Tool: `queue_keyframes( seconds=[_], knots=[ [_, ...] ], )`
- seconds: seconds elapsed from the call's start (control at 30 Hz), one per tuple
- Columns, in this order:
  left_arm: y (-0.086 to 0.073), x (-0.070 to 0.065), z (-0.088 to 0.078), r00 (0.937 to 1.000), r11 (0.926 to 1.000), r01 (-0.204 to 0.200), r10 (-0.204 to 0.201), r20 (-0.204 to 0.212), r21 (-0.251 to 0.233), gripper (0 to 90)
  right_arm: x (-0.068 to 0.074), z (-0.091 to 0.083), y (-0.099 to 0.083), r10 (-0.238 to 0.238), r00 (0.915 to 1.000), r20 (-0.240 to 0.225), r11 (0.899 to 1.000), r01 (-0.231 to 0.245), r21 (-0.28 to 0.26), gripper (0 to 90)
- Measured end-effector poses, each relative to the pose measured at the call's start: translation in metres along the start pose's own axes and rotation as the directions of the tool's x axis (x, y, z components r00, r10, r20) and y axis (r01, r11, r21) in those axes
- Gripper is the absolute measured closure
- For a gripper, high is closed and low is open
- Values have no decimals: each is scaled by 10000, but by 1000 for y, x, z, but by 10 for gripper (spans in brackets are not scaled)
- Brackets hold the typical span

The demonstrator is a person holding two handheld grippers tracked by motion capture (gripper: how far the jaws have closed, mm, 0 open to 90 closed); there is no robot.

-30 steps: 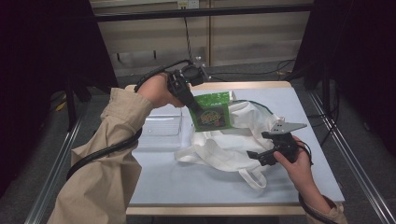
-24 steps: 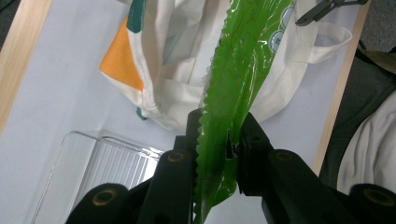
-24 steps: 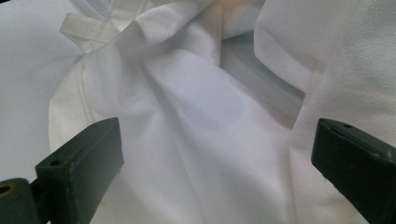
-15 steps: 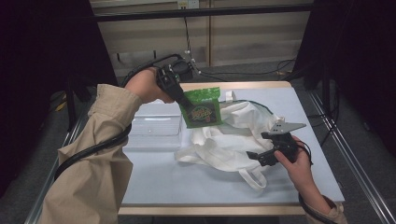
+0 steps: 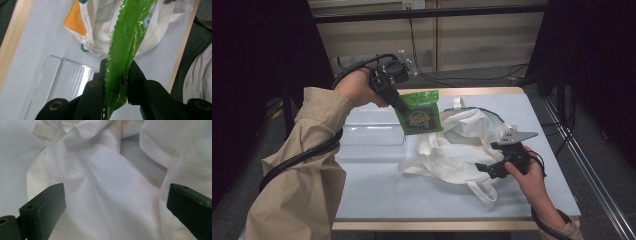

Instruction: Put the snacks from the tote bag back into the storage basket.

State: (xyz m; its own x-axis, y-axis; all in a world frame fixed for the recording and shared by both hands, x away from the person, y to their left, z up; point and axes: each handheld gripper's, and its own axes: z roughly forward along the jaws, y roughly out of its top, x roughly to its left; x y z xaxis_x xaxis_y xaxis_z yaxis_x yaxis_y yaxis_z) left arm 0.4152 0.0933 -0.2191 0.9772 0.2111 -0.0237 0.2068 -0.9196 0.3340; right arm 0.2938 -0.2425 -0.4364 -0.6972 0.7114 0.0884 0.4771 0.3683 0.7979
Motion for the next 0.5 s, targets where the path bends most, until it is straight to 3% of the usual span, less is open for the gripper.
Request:
queue_keyframes(
  seconds=[0.5],
  knots=[
    [-11, 3, -7, 9999, 9995, 77, -74, -89, 292, 780, 1, 0, 1, -29, 10000, -10, 10000, 29, -28, 18]
  ],
)
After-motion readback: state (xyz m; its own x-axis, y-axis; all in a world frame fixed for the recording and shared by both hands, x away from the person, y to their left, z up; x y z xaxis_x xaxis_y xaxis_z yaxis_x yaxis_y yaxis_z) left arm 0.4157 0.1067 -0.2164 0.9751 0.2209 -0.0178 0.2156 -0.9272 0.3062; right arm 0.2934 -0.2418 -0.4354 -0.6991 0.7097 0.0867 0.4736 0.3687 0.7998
